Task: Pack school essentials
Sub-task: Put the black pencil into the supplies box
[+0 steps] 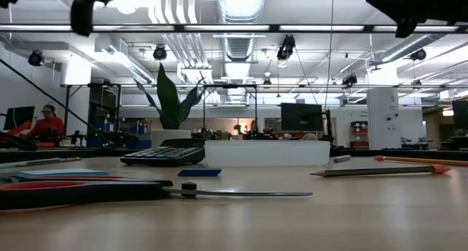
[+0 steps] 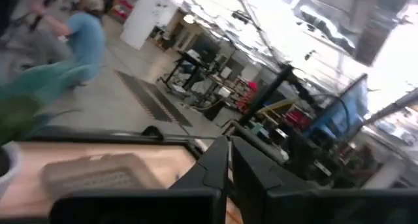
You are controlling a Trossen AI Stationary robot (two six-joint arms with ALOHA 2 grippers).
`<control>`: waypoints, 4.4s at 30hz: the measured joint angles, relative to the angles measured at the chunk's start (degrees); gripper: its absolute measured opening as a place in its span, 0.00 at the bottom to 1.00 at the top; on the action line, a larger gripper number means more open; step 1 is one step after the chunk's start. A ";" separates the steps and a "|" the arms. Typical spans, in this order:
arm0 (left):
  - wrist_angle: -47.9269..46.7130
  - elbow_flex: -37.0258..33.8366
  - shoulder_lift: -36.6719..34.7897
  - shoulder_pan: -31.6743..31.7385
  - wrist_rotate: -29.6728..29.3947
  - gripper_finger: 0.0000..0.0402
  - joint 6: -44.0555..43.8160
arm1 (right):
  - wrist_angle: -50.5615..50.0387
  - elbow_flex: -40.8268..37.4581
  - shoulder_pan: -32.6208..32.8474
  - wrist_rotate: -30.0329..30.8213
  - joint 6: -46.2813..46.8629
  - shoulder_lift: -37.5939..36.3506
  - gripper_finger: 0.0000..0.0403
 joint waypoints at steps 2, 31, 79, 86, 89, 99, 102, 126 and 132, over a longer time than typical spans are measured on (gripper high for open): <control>-0.13 2.54 1.72 1.68 4.11 0.01 1.38 | -0.05 0.72 0.00 -0.20 -0.87 0.83 0.13; -114.09 27.49 7.22 22.94 42.84 0.00 -68.03 | -6.92 2.11 0.04 -13.47 6.32 3.73 0.13; -110.64 9.72 22.15 56.61 53.33 0.29 -47.24 | -7.92 2.08 0.04 -13.17 4.68 3.73 0.13; -110.55 9.85 22.96 56.58 53.72 0.33 -46.98 | -8.05 2.08 0.04 -13.17 4.58 3.73 0.13; -110.45 9.76 22.52 56.63 54.02 0.33 -46.98 | -8.17 2.08 0.04 -13.17 4.32 3.73 0.13; -109.62 10.57 22.00 56.61 56.03 0.33 -45.94 | -8.75 2.07 0.02 -13.17 3.89 3.73 0.13; -108.97 10.59 21.96 56.61 56.29 0.33 -44.00 | -9.04 2.07 0.02 -13.17 3.42 3.73 0.13; -112.46 10.16 5.21 70.08 64.35 0.14 -26.32 | -10.02 2.06 0.02 -13.08 2.66 3.80 0.13; -107.34 8.83 7.67 70.38 64.11 0.13 -25.00 | -10.02 2.06 0.02 -13.08 2.74 3.82 0.13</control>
